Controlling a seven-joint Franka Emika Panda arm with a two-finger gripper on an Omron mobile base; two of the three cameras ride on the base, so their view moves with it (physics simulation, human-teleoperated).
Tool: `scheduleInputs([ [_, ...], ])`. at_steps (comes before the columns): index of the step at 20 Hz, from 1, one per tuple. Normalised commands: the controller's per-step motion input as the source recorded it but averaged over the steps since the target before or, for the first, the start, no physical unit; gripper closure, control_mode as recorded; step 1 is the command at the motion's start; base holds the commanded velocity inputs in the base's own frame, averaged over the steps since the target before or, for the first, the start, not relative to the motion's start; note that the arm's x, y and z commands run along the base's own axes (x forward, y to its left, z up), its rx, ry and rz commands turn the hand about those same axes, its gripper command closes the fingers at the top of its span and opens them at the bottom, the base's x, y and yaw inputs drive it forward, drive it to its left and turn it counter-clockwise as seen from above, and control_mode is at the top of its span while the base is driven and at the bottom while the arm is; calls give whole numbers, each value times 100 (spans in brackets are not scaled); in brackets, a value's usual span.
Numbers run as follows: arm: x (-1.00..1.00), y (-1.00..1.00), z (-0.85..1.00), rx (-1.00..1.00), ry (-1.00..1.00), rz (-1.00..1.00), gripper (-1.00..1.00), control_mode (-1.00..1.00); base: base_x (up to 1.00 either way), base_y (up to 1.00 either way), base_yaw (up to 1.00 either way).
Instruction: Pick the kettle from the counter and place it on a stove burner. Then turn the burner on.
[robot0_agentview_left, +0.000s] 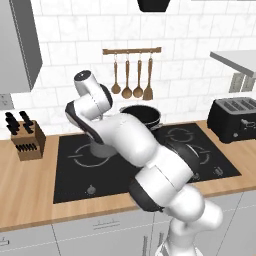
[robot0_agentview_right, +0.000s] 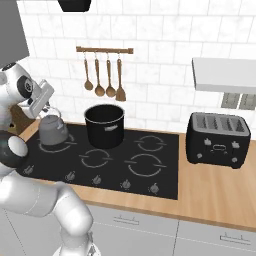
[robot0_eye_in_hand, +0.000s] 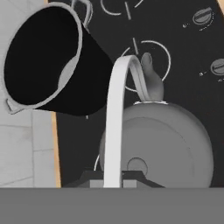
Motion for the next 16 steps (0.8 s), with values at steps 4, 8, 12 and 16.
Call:
scheduleInputs([
  [4, 21, 41, -11, 4, 0, -13, 100, -100, 0, 0, 0],
  [8, 25, 43, -16, 5, 0, -15, 100, -100, 0, 0, 0],
  [12, 4, 44, -12, 8, 0, -17, 100, -100, 0, 0, 0],
  [16, 0, 46, -11, 6, 0, -18, 100, -100, 0, 0, 0],
])
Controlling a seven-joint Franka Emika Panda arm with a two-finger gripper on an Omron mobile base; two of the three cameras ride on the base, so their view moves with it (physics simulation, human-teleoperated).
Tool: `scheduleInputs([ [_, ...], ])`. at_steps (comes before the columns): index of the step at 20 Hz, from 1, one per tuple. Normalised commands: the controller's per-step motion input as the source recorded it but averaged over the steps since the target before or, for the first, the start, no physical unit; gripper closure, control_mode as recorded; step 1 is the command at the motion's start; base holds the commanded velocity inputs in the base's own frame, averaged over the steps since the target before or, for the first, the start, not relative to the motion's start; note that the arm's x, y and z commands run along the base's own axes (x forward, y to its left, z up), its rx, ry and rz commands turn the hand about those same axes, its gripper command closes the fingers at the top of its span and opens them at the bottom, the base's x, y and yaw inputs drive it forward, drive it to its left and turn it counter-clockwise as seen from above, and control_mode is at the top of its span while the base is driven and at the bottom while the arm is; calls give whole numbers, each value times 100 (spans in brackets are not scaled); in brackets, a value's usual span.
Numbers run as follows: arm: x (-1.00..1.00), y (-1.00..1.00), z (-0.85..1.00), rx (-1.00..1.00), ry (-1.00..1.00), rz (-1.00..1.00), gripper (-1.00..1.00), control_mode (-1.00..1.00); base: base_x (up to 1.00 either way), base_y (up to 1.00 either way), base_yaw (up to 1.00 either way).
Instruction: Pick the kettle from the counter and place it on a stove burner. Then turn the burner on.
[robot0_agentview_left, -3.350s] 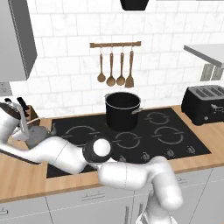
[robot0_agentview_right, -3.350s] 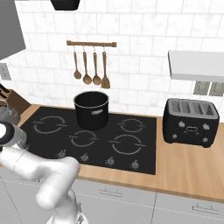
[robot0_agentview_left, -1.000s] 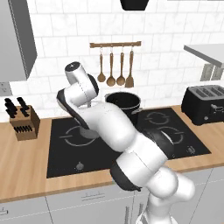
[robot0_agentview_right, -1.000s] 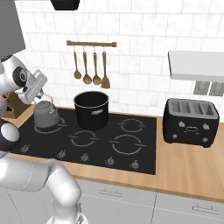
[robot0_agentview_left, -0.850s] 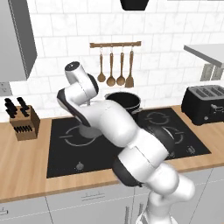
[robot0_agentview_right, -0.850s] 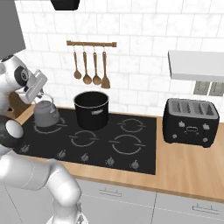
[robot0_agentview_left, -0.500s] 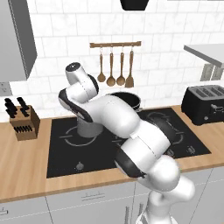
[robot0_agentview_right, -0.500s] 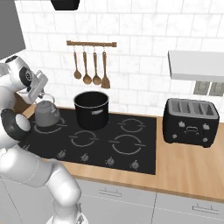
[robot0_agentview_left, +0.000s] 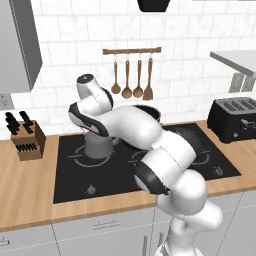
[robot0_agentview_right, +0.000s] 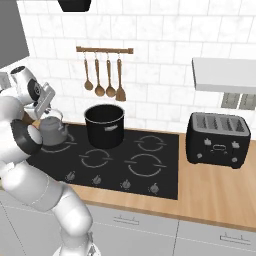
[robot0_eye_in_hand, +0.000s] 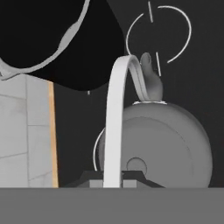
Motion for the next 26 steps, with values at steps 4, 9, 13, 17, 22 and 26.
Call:
scheduleInputs([
  [4, 0, 30, -24, 0, -8, -16, 100, -100, 0, 0, 0],
  [9, 0, 38, -28, 0, -11, -15, 100, -100, 0, 0, 0],
  [13, 0, 58, -6, 0, -3, -20, 100, -100, 0, 0, 0],
  [17, 0, 65, 0, 0, 0, -22, 100, -100, 0, 0, 0],
  [22, 0, 68, 0, 0, 0, -24, 100, -100, 0, 0, 0],
  [26, 0, 74, 0, 0, 0, -25, 100, -100, 0, 0, 0],
])
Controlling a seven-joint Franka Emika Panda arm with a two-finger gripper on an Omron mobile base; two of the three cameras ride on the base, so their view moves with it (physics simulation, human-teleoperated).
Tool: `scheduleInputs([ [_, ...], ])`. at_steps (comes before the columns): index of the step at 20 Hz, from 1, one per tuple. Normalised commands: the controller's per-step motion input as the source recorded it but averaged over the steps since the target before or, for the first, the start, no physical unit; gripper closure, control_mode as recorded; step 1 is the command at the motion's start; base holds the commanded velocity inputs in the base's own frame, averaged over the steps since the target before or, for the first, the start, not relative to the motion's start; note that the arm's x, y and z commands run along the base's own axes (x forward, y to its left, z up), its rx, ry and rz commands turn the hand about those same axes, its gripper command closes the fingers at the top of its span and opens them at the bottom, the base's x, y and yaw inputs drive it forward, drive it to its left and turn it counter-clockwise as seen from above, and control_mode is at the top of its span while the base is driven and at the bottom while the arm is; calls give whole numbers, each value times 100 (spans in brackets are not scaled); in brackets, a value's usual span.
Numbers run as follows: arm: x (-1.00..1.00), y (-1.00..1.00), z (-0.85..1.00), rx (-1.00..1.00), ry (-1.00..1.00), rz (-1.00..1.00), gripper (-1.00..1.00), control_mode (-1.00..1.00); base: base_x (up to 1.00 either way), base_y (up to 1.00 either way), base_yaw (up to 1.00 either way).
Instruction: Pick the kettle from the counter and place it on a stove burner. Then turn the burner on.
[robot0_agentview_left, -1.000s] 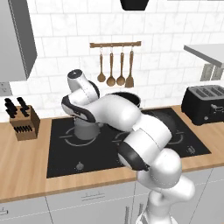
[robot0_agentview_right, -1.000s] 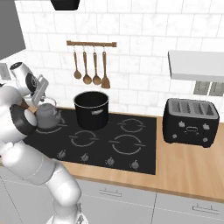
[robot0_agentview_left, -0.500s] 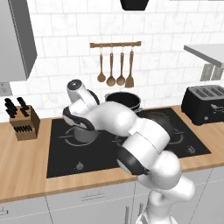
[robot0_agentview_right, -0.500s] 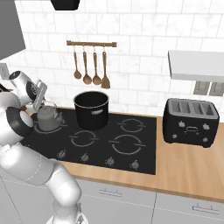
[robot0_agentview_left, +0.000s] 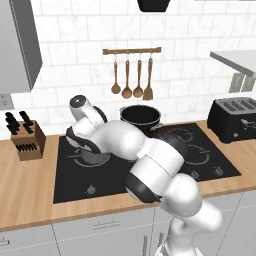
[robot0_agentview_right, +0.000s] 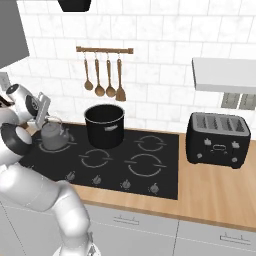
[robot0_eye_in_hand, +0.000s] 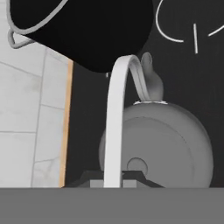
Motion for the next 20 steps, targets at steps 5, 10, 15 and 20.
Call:
scheduleInputs([
  [5, 0, 68, 0, 0, 0, -26, 100, -100, 0, 0, 0],
  [10, 7, 50, 0, 9, 0, -29, 100, -100, 0, 0, 0],
  [15, 41, 7, -12, 9, 0, -22, 100, -100, 0, 0, 0],
  [20, 41, 0, -43, 0, -2, -9, -100, -100, 0, 0, 0],
])
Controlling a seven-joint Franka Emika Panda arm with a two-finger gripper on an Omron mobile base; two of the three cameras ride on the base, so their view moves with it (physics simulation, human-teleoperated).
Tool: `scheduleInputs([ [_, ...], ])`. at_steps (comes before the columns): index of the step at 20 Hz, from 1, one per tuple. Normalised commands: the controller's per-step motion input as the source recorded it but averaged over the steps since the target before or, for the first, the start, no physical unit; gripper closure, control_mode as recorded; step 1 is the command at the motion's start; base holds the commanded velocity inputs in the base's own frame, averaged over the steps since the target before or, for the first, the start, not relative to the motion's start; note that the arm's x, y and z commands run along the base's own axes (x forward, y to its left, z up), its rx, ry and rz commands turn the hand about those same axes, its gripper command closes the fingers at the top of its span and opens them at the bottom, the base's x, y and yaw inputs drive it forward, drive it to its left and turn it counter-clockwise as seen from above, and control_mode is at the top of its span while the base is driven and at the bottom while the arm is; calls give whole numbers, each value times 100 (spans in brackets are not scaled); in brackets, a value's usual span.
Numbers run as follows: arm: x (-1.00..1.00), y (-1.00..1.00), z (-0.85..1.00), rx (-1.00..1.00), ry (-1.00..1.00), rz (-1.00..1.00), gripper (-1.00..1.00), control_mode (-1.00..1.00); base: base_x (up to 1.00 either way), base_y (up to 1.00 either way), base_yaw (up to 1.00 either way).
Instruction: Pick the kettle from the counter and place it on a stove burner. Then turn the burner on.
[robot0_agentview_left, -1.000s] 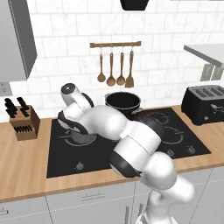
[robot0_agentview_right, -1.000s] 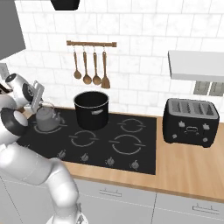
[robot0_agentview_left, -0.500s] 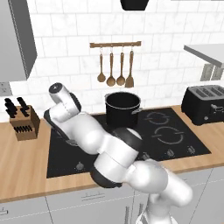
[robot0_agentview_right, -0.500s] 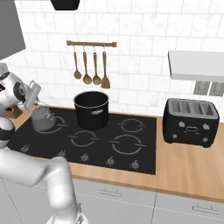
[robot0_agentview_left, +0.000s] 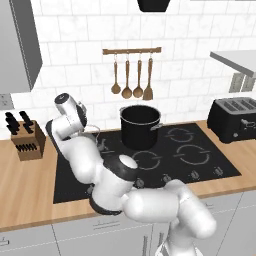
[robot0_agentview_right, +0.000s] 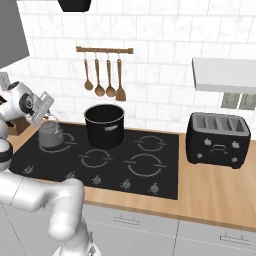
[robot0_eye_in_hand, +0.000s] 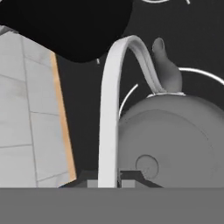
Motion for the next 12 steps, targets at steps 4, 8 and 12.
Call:
scheduleInputs([
  [4, 13, 0, -8, 0, -3, -8, -100, -100, 0, 0, 0],
  [8, -15, 0, 1, 0, -5, -7, -100, -100, 0, 0, 0],
  [12, -42, 0, 21, 1, -7, -5, -100, -100, 0, 0, 0],
])
